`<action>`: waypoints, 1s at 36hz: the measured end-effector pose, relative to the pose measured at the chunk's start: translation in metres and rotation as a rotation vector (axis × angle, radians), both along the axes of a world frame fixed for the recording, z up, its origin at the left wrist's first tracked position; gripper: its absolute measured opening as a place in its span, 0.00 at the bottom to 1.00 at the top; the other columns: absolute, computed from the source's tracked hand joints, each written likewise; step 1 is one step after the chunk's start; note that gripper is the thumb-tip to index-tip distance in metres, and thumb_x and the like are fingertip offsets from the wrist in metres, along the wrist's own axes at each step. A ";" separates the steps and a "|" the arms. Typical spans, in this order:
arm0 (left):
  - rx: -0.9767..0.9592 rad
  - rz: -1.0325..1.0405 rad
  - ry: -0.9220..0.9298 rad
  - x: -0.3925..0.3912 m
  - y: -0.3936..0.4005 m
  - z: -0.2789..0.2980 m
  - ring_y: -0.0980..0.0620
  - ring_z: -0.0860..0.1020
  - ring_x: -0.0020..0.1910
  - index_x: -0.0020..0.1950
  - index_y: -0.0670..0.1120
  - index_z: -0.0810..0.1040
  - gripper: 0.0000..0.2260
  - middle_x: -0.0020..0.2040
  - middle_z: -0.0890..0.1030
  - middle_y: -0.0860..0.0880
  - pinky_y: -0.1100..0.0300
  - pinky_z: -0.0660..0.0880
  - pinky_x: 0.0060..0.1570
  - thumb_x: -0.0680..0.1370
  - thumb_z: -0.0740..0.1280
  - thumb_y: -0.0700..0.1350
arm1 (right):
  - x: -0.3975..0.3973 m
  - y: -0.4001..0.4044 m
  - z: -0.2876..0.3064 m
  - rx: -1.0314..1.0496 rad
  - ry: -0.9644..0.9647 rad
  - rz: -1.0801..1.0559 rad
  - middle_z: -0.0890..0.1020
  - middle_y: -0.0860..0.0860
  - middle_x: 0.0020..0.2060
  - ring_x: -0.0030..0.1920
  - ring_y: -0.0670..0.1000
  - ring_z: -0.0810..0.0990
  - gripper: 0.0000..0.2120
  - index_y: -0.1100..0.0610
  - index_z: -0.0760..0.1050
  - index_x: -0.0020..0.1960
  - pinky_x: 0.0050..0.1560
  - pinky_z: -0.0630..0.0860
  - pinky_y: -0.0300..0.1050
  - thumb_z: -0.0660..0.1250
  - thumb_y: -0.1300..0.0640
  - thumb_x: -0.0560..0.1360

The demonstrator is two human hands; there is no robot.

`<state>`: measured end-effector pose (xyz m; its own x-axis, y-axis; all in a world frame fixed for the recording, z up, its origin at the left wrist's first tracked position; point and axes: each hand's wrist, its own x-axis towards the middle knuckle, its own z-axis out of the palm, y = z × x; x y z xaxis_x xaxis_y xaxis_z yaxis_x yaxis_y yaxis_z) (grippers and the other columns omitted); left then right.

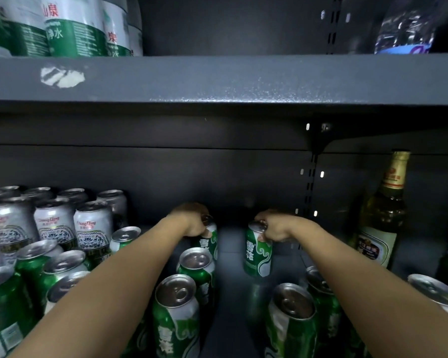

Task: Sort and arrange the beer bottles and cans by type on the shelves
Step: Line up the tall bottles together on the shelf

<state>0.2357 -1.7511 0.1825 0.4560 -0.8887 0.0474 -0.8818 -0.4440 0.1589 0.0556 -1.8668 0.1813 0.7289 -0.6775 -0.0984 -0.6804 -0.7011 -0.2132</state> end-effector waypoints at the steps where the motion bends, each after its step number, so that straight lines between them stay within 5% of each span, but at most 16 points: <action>1: -0.004 0.001 -0.011 0.001 -0.002 0.000 0.45 0.75 0.61 0.64 0.51 0.75 0.23 0.64 0.76 0.49 0.57 0.73 0.56 0.72 0.73 0.55 | 0.001 0.000 0.000 0.006 0.000 0.000 0.73 0.56 0.67 0.65 0.56 0.73 0.24 0.58 0.68 0.71 0.62 0.70 0.44 0.68 0.58 0.77; 7: 0.034 -0.002 -0.013 0.006 -0.010 -0.004 0.44 0.73 0.64 0.68 0.50 0.70 0.27 0.68 0.73 0.47 0.54 0.72 0.59 0.72 0.73 0.57 | 0.001 -0.001 0.004 0.023 -0.007 0.011 0.76 0.56 0.64 0.62 0.56 0.75 0.22 0.59 0.70 0.68 0.60 0.73 0.46 0.69 0.59 0.76; 10: 0.000 0.025 0.004 0.006 -0.009 -0.004 0.42 0.71 0.66 0.72 0.46 0.63 0.35 0.70 0.70 0.44 0.54 0.70 0.59 0.71 0.74 0.56 | -0.001 -0.001 0.001 0.043 -0.036 -0.001 0.76 0.54 0.64 0.61 0.55 0.75 0.26 0.57 0.70 0.67 0.60 0.74 0.46 0.72 0.51 0.73; 13: 0.014 0.000 0.023 0.008 -0.009 -0.001 0.44 0.74 0.62 0.63 0.46 0.71 0.25 0.65 0.75 0.46 0.58 0.69 0.50 0.71 0.74 0.54 | 0.001 0.003 0.001 -0.053 -0.069 -0.040 0.75 0.52 0.65 0.62 0.54 0.75 0.28 0.53 0.71 0.67 0.57 0.72 0.43 0.72 0.43 0.72; 21: 0.040 -0.016 0.036 0.009 -0.010 0.003 0.44 0.73 0.64 0.67 0.45 0.70 0.25 0.67 0.73 0.46 0.58 0.69 0.52 0.73 0.74 0.49 | 0.027 0.010 0.011 0.049 -0.219 -0.023 0.70 0.53 0.70 0.68 0.55 0.70 0.31 0.54 0.65 0.73 0.64 0.69 0.45 0.73 0.54 0.73; 26: 0.038 -0.012 0.038 0.008 -0.013 -0.003 0.45 0.73 0.65 0.71 0.46 0.68 0.31 0.69 0.73 0.47 0.56 0.72 0.59 0.72 0.75 0.50 | 0.049 0.014 0.001 0.050 -0.182 -0.044 0.70 0.55 0.70 0.68 0.56 0.70 0.32 0.58 0.64 0.72 0.66 0.69 0.47 0.73 0.53 0.73; 36: -0.022 0.015 0.055 0.015 -0.011 -0.009 0.45 0.73 0.65 0.70 0.44 0.69 0.30 0.69 0.73 0.45 0.58 0.71 0.58 0.72 0.75 0.52 | 0.053 0.017 -0.007 0.036 -0.217 -0.076 0.69 0.55 0.71 0.69 0.56 0.69 0.30 0.56 0.65 0.73 0.64 0.68 0.43 0.72 0.55 0.74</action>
